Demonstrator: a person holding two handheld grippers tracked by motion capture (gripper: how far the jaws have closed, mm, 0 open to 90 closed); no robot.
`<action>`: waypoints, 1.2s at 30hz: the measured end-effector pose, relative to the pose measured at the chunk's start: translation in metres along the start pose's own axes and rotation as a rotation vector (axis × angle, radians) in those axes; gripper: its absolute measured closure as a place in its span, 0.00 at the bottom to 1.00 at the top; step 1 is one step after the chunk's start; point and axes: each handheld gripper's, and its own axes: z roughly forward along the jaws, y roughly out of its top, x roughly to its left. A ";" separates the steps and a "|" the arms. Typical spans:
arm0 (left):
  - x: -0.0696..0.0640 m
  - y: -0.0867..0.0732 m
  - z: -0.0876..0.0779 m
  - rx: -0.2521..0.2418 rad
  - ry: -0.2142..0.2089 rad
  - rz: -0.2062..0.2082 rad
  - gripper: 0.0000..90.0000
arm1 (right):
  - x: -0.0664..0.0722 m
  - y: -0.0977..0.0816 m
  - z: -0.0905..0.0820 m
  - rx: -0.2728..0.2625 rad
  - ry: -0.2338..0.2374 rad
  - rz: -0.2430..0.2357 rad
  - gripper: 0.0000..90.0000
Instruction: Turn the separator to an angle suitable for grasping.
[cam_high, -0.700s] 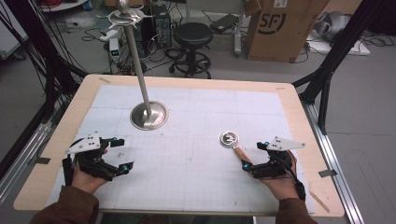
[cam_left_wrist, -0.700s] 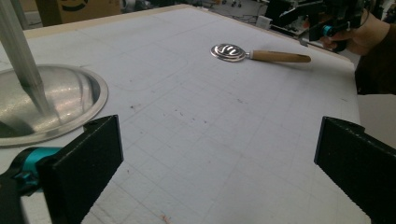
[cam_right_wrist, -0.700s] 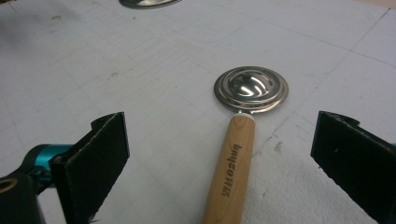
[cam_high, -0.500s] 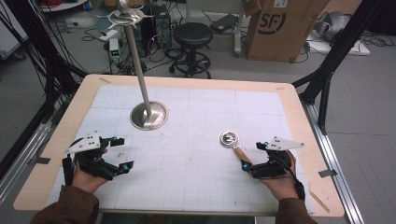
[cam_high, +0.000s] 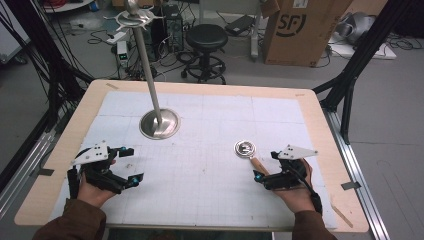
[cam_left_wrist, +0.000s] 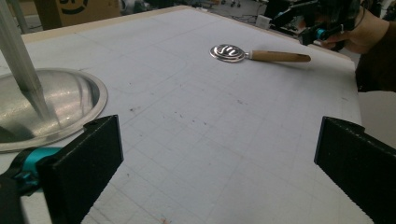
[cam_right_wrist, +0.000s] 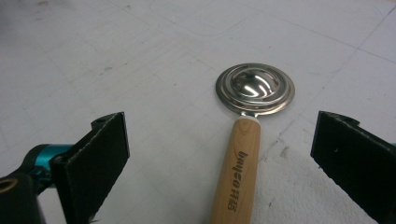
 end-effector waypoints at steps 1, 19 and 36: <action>0.000 0.000 0.000 0.000 0.000 0.000 0.02 | 0.000 0.001 0.002 0.009 -0.002 0.003 0.03; -0.002 -0.001 0.003 0.016 -0.020 0.015 0.02 | -0.001 -0.005 0.019 0.184 -0.057 -0.011 0.17; -0.002 -0.002 0.007 0.038 -0.034 0.021 0.02 | -0.005 -0.009 0.020 0.249 -0.054 0.007 0.50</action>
